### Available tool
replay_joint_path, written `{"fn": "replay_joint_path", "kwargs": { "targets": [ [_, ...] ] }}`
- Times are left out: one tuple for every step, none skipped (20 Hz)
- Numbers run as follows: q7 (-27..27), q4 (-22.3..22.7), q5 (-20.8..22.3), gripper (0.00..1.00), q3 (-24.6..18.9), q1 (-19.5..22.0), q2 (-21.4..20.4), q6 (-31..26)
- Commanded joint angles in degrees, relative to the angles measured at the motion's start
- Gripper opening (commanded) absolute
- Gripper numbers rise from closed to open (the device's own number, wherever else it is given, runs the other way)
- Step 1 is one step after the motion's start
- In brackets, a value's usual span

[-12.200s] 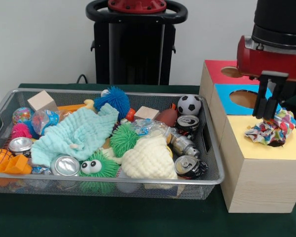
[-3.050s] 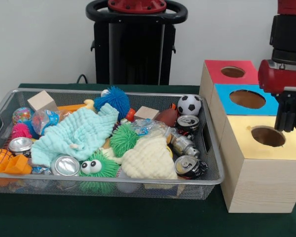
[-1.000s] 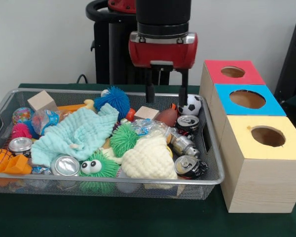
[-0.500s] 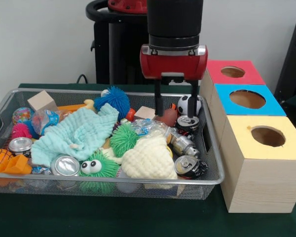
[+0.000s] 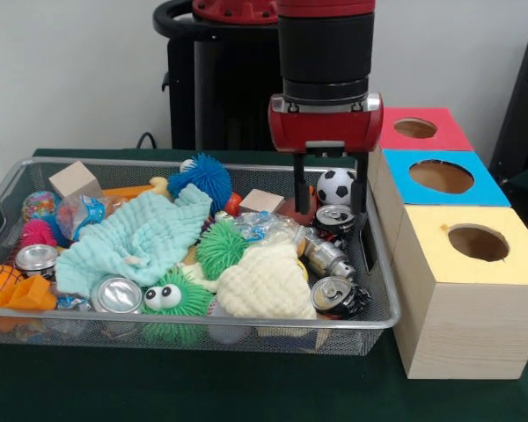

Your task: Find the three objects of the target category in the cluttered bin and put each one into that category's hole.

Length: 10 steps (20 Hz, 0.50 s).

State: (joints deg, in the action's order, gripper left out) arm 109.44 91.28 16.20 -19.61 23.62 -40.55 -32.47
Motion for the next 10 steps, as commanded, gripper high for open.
{"fn": "replay_joint_path", "kwargs": {
  "targets": [
    [-0.93,4.32,4.67,1.00,-1.62,-0.63,4.67,5.26],
    [-0.94,4.22,4.64,1.00,-1.58,-0.70,4.74,5.37],
    [-1.06,4.06,4.59,1.00,-1.59,-0.68,4.97,5.45],
    [-1.18,4.06,4.56,1.00,-1.61,-0.64,5.11,5.57],
    [-1.29,4.06,4.53,1.00,-1.62,-0.59,5.24,5.70],
    [-1.32,3.86,4.53,1.00,-1.57,-0.69,5.58,5.82],
    [-1.67,3.83,4.50,1.00,-1.65,-0.46,5.67,5.76],
    [-1.97,3.74,4.47,1.00,-1.75,-0.29,5.83,5.71],
    [-2.65,3.55,4.46,1.00,-1.97,0.14,5.98,5.41],
    [-3.09,3.33,4.38,1.00,-2.10,0.38,6.01,5.07]
  ]
}}
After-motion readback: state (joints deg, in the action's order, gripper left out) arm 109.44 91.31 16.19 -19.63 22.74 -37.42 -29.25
